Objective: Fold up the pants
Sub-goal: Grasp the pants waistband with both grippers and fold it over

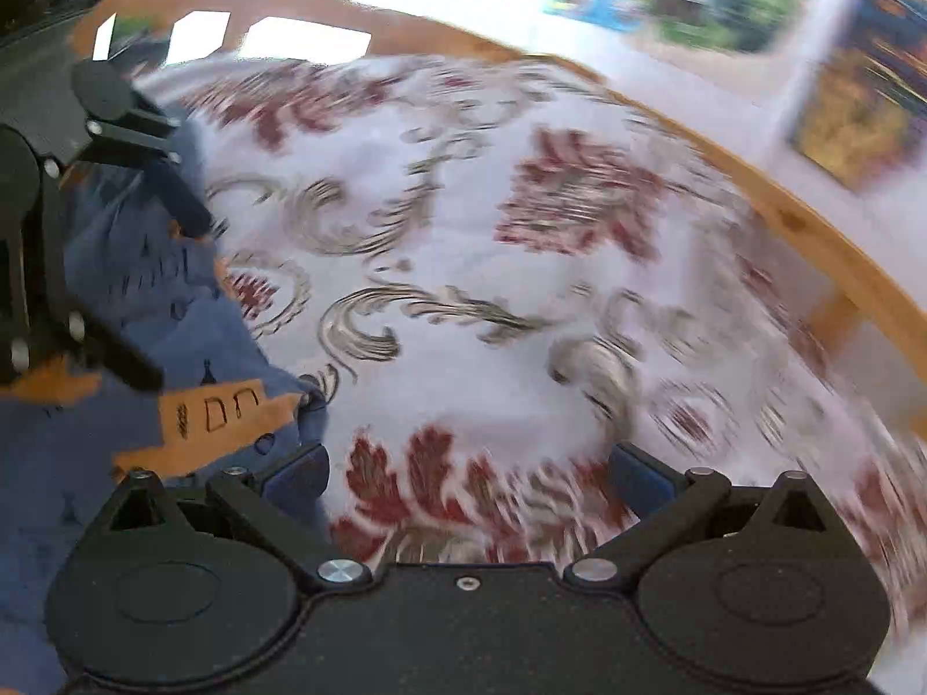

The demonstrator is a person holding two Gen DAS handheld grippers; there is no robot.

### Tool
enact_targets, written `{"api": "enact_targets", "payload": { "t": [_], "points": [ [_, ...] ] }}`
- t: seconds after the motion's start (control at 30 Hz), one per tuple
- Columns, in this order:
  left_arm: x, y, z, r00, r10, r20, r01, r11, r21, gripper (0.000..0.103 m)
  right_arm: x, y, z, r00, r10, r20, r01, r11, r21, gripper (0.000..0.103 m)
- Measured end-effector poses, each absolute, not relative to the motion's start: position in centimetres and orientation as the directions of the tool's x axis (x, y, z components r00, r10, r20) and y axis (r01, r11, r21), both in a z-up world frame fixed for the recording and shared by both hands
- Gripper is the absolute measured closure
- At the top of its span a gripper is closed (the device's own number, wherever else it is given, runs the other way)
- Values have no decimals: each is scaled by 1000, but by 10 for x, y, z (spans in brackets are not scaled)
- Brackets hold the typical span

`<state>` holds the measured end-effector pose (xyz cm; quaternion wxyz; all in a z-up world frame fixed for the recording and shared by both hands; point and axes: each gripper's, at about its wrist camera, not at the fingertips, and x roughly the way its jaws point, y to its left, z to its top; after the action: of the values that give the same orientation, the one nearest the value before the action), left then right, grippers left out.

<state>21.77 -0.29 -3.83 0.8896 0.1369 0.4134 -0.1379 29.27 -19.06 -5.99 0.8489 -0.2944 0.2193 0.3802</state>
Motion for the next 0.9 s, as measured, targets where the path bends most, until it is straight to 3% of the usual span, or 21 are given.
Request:
{"api": "enact_targets", "payload": {
  "t": [0.1, 0.2, 0.43, 0.9],
  "points": [
    [221, -9, -67, 590, -79, -804, 367, 913, 180, 0, 300, -177, -73, 558, 553, -619, -827, 431, -361, 1],
    [214, -9, -78, 622, -63, -780, 375, 899, 226, 0, 302, -168, -77, 527, 590, -612, -850, 378, -367, 1],
    [219, -3, -71, 616, -86, -783, 351, 920, 175, 0, 306, -145, -82, 510, 627, -588, -852, 276, -444, 1],
    [229, 8, -66, 641, -79, -763, 270, 954, 128, 0, 336, -160, -84, 564, 572, -595, -819, 477, -318, 1]
  ]
}}
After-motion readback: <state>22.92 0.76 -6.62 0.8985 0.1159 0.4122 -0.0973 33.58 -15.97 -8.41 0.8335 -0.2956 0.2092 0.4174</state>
